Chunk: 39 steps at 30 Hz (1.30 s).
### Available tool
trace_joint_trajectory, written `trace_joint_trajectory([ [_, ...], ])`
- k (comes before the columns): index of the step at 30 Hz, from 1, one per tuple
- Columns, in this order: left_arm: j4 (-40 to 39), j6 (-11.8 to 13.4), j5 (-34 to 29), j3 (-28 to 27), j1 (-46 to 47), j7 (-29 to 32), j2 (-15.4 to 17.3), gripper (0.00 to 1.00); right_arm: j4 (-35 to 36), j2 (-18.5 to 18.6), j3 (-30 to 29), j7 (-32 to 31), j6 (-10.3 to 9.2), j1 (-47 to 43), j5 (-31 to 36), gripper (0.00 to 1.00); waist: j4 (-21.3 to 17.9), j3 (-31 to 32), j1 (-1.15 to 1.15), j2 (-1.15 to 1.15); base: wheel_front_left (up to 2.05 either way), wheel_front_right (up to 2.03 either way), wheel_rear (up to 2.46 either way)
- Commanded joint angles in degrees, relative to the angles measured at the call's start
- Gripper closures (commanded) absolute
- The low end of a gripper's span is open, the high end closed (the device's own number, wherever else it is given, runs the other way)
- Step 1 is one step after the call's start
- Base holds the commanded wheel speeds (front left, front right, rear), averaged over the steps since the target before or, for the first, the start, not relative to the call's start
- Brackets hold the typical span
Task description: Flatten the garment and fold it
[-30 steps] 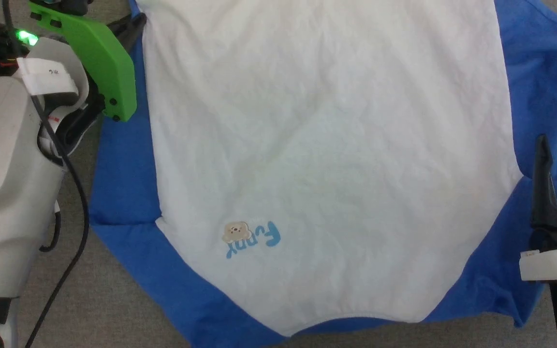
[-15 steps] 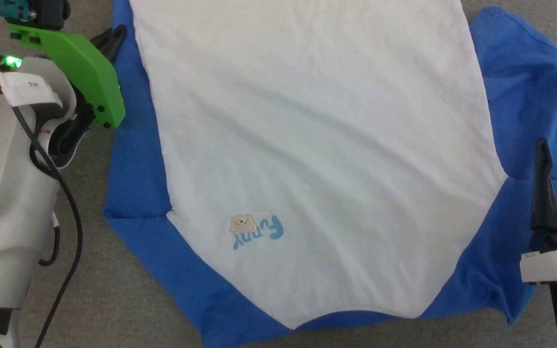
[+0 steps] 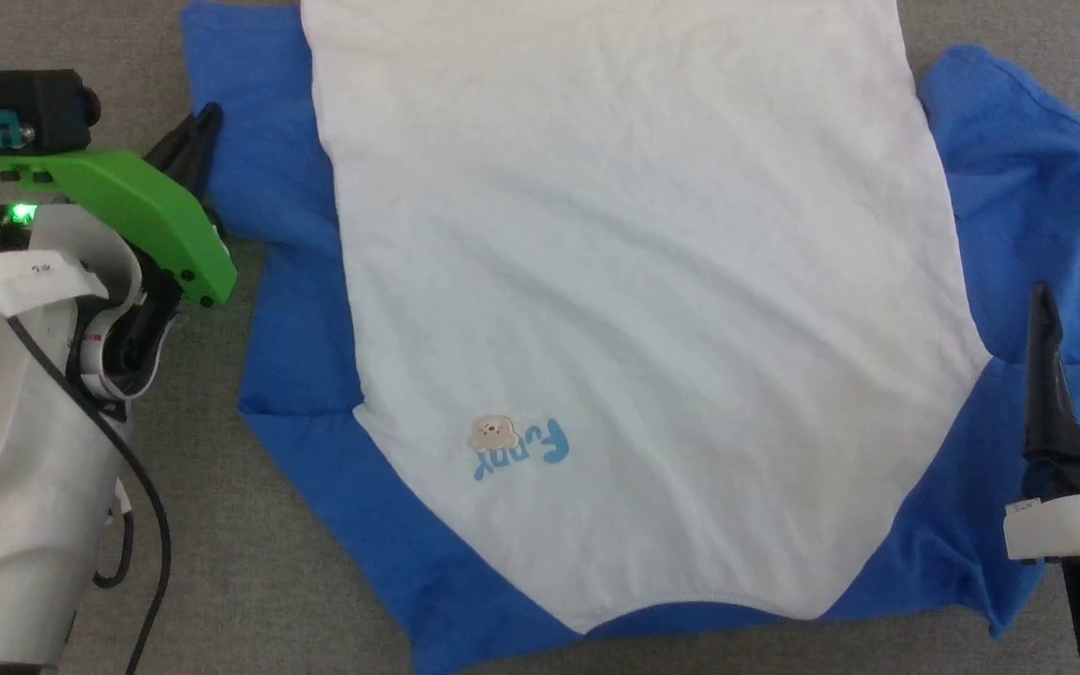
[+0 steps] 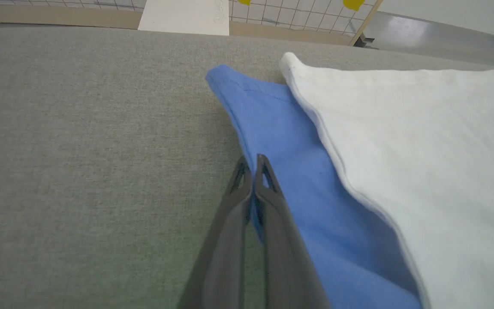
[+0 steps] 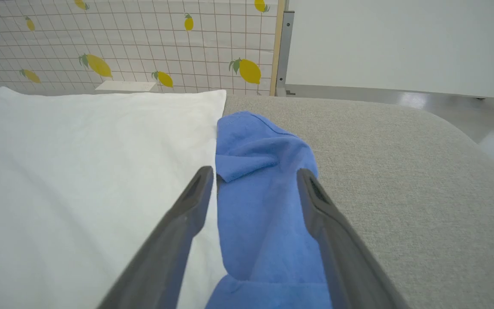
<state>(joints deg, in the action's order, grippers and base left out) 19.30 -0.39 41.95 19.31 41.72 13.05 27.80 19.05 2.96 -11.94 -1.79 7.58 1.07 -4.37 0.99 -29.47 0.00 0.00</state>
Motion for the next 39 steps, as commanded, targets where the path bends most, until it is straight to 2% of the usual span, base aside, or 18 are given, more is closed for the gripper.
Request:
trace_joint_trajectory([
  [1,-0.7,0.0,0.8,-0.7,-1.6,-1.6,-0.1,1.0,0.3,-0.1,0.0,-0.2,-0.09,-0.4,0.3,0.0,0.1,0.6,0.0,0.0,0.0,0.0,0.0],
  [5,-3.7,-0.1,2.4,-3.4,-6.1,-6.3,0.5,1.0,-0.2,-0.1,-0.3,-0.1,-0.09,-1.2,0.1,0.0,0.1,2.5,0.0,0.0,0.0,0.0,0.0],
  [9,-8.2,1.1,3.3,-6.3,-12.4,-10.0,1.9,1.0,-0.8,-0.1,-0.7,0.1,-0.09,-2.1,-0.5,0.0,0.4,5.2,0.0,0.0,0.0,0.0,0.0],
  [19,-23.3,7.1,7.0,-16.9,-31.9,-17.8,3.4,1.0,-2.8,-0.1,-1.6,0.6,-0.09,-5.2,-2.5,0.0,1.7,13.1,0.0,0.0,0.0,0.0,0.0],
  [24,-28.4,9.4,8.0,-21.8,-40.5,-21.3,2.8,1.0,-3.4,-0.1,-2.2,0.6,-0.09,-7.0,-3.4,0.0,2.4,16.7,0.0,0.0,0.0,0.0,0.0],
  [28,-31.5,12.8,7.8,-25.3,-46.6,-23.4,1.6,1.0,-3.6,-0.1,-2.9,0.6,-0.09,-8.3,-3.9,0.0,2.8,19.1,0.0,0.0,0.0,0.0,0.0],
  [33,-34.6,15.9,7.3,-26.8,-52.5,-23.9,-0.1,1.0,-4.0,-0.1,-3.4,0.8,-0.09,-9.8,-4.8,0.0,3.3,21.8,0.0,0.0,0.0,0.0,0.0],
  [39,-37.9,17.4,5.5,-24.9,-54.9,-22.8,-0.1,1.0,-4.6,-0.1,-3.5,0.9,-0.09,-11.2,-5.6,0.0,3.7,24.6,0.0,0.0,0.0,0.0,0.0],
])
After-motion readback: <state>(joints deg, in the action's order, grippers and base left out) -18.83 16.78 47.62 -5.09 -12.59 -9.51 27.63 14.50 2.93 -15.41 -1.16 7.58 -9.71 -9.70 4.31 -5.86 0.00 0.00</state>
